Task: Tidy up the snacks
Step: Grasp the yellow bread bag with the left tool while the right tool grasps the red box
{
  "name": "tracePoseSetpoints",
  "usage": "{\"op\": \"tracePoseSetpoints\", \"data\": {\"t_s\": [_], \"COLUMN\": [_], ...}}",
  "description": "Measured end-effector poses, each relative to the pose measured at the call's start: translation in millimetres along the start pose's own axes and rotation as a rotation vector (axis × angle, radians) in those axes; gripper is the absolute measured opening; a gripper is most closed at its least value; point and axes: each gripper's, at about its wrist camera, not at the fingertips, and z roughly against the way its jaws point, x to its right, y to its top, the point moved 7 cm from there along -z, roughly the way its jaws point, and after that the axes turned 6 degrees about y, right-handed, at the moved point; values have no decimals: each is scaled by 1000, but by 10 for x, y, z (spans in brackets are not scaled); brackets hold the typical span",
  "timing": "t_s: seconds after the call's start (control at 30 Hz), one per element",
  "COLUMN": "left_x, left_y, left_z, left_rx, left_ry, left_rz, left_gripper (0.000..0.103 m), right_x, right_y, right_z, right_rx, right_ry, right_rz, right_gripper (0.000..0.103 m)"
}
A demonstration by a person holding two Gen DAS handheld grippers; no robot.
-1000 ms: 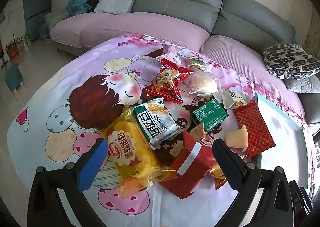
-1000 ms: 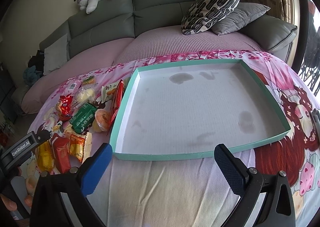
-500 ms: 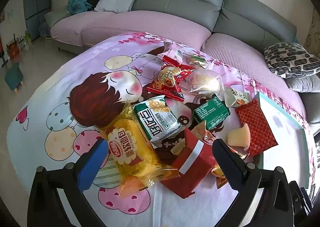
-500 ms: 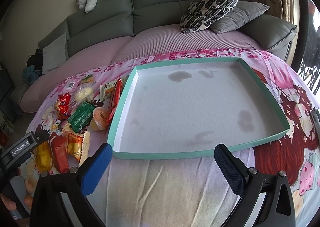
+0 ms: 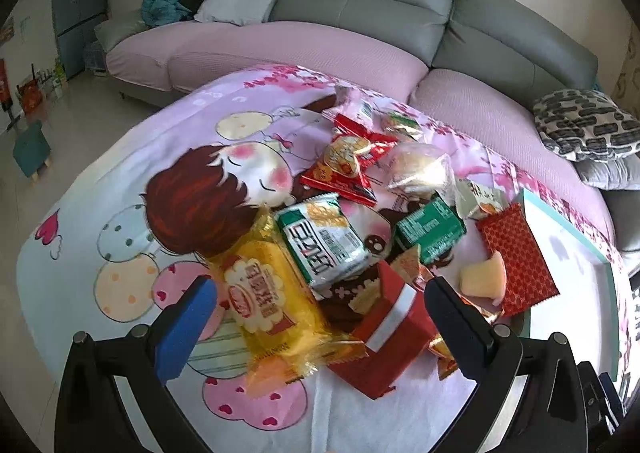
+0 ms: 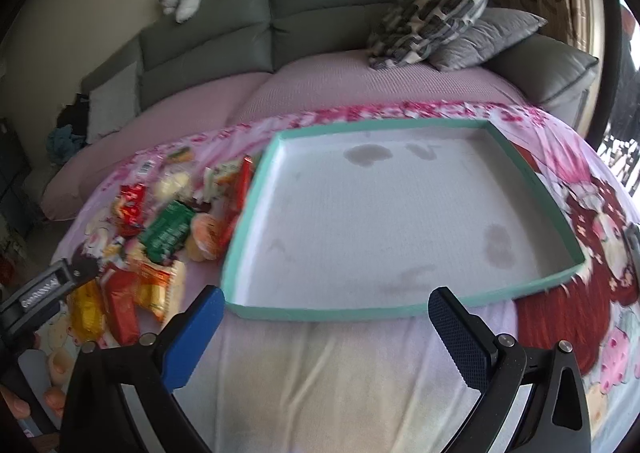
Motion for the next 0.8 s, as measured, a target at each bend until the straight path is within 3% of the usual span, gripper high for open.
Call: {"op": "tracePoseSetpoints", "data": {"t_s": [0.33,0.5,0.67,0.8], "left_x": [-267,-367,-605,-674], "left_y": [93,78,65,25], "left_z": [-46,-114,-207,-270], "left_rx": [-9,-39,-85,-116], "left_ry": [15,54,97,73], "left_rz": [74,55,98,124], "left_gripper": [103,103,103,103], "right_x": [-860,-1158,-1376,-1557], "right_y": [-47,-86,-177,-227], "right_z": [-219,-369,-493,-492], "right_rx": [-13,-28,-68,-60], "right_ry": [229,264,310,319], "right_rz": [138,202,207,238], "right_gripper": [103,103,102,91]}}
